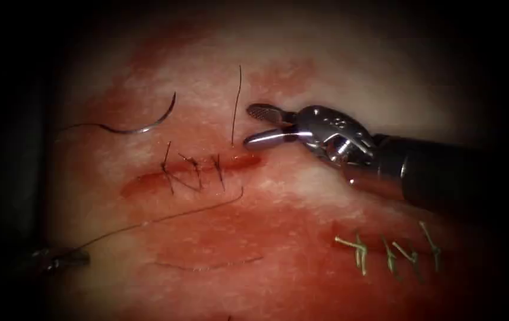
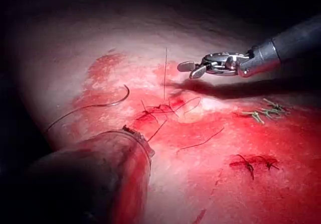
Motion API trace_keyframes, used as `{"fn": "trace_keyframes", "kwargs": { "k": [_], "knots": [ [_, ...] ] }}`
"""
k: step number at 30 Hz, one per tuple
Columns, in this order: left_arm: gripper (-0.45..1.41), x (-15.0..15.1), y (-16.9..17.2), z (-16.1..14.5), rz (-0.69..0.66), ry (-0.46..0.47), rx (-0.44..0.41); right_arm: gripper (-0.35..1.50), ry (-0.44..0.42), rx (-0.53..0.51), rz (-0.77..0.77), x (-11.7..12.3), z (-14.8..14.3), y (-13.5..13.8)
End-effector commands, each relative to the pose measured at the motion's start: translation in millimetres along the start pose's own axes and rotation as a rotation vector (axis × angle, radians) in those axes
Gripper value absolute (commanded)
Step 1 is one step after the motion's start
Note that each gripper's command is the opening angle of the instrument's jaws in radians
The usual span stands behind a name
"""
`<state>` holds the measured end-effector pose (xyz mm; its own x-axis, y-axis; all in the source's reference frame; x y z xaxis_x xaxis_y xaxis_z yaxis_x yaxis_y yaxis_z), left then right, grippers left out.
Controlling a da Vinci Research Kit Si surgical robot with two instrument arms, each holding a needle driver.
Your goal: Wound Closure
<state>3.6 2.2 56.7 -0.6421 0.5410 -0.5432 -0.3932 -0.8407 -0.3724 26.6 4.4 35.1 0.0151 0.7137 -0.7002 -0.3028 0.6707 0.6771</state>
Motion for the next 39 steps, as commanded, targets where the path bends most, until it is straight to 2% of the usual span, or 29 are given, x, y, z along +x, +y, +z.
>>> {"fn": "trace_keyframes", "kwargs": {
  "k": [1,2,5,6,7,8,10,11,15,17,18,20,22,24,28,29,30,31,33,34,37,39],
  "knots": [
    [-0.45,0.8,-0.5,0.8,0.002,0.008,0.012,1.10,-0.001,0.001,-0.042,0.4,0.1,-0.2],
    [-0.45,1.7,-0.9,1.2,0.004,0.014,0.020,1.11,-0.004,0.005,-0.102,1.0,-0.6,-0.9],
    [-0.45,3.5,-1.7,3.2,0.013,0.026,0.036,1.27,-0.012,0.012,-0.105,2.9,-1.9,-3.4],
    [-0.45,4.2,-2.0,4.7,0.017,0.022,0.046,1.28,-0.056,0.020,-0.116,4.2,-2.7,-5.1],
    [-0.45,4.2,-2.0,4.7,0.017,0.022,0.046,1.28,-0.056,0.020,-0.116,4.2,-2.7,-5.1],
    [-0.45,4.9,-2.2,6.0,0.022,0.017,0.059,1.28,-0.124,0.032,-0.150,5.8,-3.5,-7.2],
    [-0.45,5.8,-2.3,7.5,0.020,0.015,0.068,1.28,-0.159,0.041,-0.184,7.3,-4.1,-9.1],
    [-0.45,6.7,-2.2,9.0,0.030,0.012,0.078,1.28,-0.178,0.049,-0.222,9.0,-4.5,-11.3],
    [-0.45,8.7,-1.6,11.5,0.042,0.006,0.097,1.23,-0.213,0.060,-0.330,11.2,-4.5,-15.9],
    [-0.45,9.7,-1.2,12.5,0.051,0.002,0.106,1.13,-0.278,0.074,-0.399,11.1,-3.6,-17.3],
    [-0.45,9.7,-1.2,12.5,0.051,0.002,0.106,1.13,-0.278,0.074,-0.399,11.1,-3.6,-17.3],
    [-0.45,10.6,-0.8,13.2,0.057,-0.004,0.112,1.10,-0.396,0.063,-0.491,10.1,-1.7,-17.8],
    [-0.45,10.8,-0.6,13.4,0.060,-0.005,0.114,1.10,-0.455,0.054,-0.535,9.3,-0.7,-17.7],
    [-0.45,11.0,-0.4,13.3,0.059,-0.006,0.115,1.10,-0.623,0.047,-0.618,7.1,1.3,-17.1],
    [-0.45,11.0,-0.2,13.1,0.059,-0.007,0.116,1.06,-0.718,0.023,-0.693,5.6,2.2,-16.7],
    [-0.45,11.1,-0.2,13.0,0.058,-0.007,0.116,0.93,-0.750,0.025,-0.714,5.3,2.2,-16.7],
    [-0.45,11.0,-0.2,13.0,0.059,-0.007,0.116,0.49,-0.788,0.053,-0.748,5.4,1.9,-16.8],
    [-0.45,11.0,-0.2,13.0,0.059,-0.007,0.115,0.34,-0.792,0.062,-0.760,5.5,1.7,-16.9],
    [-0.45,10.9,-0.2,12.9,0.060,-0.007,0.115,-0.18,-0.772,0.098,-0.797,5.9,1.3,-17.3],
    [-0.45,10.9,-0.2,12.9,0.060,-0.006,0.114,-0.35,-0.760,0.107,-0.807,6.2,1.0,-17.6],
    [-0.45,10.7,-0.3,12.8,0.061,-0.006,0.113,-0.35,-0.692,0.127,-0.811,7.6,0.7,-18.5],
    [-0.45,10.7,-0.4,12.8,0.061,-0.007,0.115,-0.35,-0.682,0.134,-0.819,8.3,0.6,-19.0]
  ]
}}
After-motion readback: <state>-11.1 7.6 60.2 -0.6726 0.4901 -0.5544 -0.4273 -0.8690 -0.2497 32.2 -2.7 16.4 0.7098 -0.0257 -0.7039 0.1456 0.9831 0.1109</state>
